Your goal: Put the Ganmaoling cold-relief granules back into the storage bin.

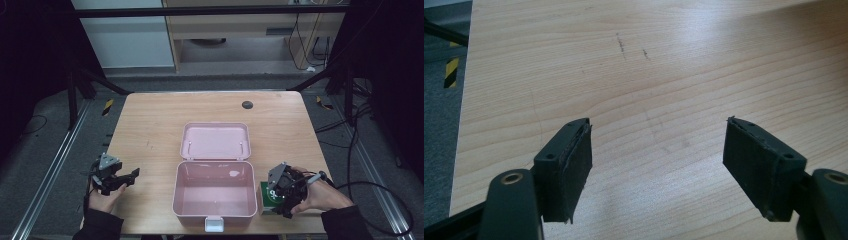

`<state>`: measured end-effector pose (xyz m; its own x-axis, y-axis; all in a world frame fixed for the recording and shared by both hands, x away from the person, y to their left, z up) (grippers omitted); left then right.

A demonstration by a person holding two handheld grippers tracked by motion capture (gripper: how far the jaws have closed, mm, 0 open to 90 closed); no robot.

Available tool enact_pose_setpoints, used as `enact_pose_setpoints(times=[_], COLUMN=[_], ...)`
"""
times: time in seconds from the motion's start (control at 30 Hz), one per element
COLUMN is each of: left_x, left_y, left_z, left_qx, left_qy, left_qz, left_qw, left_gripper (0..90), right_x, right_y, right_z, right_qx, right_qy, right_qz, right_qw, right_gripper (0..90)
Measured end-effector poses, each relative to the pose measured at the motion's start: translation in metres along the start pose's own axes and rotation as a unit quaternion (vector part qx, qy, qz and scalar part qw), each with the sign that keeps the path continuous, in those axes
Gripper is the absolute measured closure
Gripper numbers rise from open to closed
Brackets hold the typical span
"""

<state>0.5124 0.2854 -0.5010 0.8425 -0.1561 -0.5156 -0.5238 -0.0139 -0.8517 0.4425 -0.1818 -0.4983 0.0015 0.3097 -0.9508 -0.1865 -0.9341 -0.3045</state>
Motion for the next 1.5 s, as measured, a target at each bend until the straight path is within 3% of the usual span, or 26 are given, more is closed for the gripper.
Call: enact_pose_setpoints(times=[0.27,0.67,0.87,1.2,1.5], left_x=[0.000,0.001,0.001,0.001,0.001], left_y=[0.000,0.001,0.001,0.001,0.001], left_z=[0.001,0.000,0.000,0.001,0.000], left_qx=[0.003,0.004,0.003,0.004,0.002], left_qy=[-0.001,-0.001,-0.001,-0.001,0.000], left_qz=[0.002,0.002,0.002,0.003,0.003], left_qw=[1.0000,1.0000,1.0000,1.0000,1.0000], left_gripper=[27.0,27.2,27.2,27.3,27.4], right_x=[0.008,0.016,0.013,0.008,-0.010], right_y=[0.002,0.004,0.006,0.008,0.006], right_z=[-0.001,-0.002,-0.003,-0.003,-0.001], right_qx=[0.000,0.005,0.008,0.013,0.015], right_qy=[-0.007,-0.018,-0.024,-0.018,-0.007], right_qz=[0.011,0.006,0.008,0.008,-0.015], right_qw=[0.9999,0.9998,0.9997,0.9997,0.9997], right_gripper=[6.3,8.6,14.2,15.7,15.8])
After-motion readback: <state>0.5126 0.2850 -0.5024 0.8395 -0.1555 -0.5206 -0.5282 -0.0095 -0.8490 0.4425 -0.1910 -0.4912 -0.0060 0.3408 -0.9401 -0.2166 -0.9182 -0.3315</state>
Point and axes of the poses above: each handheld gripper's, and its own axes: x roughly forward along the jaws, y roughly out of its underside, z roughly to its left, the point moved 7 cm from there along x, roughly forward along the jaws, and after that the axes turned 8 degrees about -y, right-handed, at the moved point
